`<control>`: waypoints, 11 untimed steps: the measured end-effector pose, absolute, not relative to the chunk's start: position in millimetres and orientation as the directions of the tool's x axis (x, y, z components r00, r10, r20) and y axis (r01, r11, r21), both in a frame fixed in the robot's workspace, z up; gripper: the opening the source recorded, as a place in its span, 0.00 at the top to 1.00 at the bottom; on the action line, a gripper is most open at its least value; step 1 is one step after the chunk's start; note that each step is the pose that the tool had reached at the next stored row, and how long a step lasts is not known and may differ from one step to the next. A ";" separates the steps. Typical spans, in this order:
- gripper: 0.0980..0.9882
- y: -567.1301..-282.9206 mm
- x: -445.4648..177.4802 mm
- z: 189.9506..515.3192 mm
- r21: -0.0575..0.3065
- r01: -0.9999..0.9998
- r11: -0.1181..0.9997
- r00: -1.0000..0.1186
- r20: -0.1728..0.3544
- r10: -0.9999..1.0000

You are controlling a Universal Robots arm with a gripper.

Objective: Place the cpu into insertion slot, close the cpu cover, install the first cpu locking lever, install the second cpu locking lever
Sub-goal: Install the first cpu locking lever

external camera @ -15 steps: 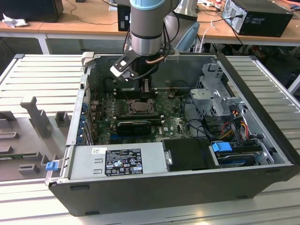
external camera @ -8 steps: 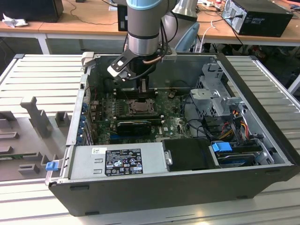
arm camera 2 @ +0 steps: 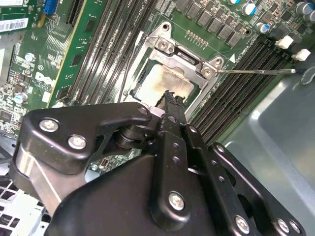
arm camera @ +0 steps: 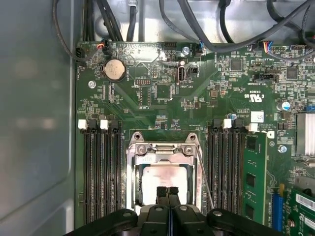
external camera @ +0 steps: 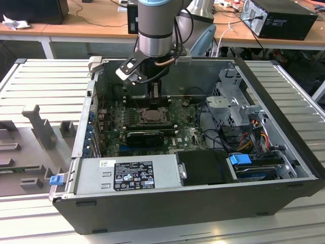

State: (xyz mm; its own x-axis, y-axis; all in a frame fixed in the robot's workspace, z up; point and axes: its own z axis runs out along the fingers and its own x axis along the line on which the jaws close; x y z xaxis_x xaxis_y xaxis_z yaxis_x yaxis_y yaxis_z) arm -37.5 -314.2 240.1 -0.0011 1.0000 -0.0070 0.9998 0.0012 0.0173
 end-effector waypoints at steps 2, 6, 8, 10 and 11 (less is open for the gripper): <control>0.99 -314.1 -37.5 247.5 0.017 1.000 0.001 -0.001 -0.007 1.000; 0.99 -313.9 -37.5 275.2 0.017 1.000 0.025 -0.025 -0.008 1.000; 0.99 -313.9 -37.5 274.9 0.017 0.991 0.132 -0.132 -0.008 0.991; 0.99 -313.9 -37.5 274.9 0.017 0.980 0.196 -0.196 -0.008 0.981; 0.99 -313.9 -37.5 274.9 0.017 0.975 0.220 -0.220 -0.008 0.976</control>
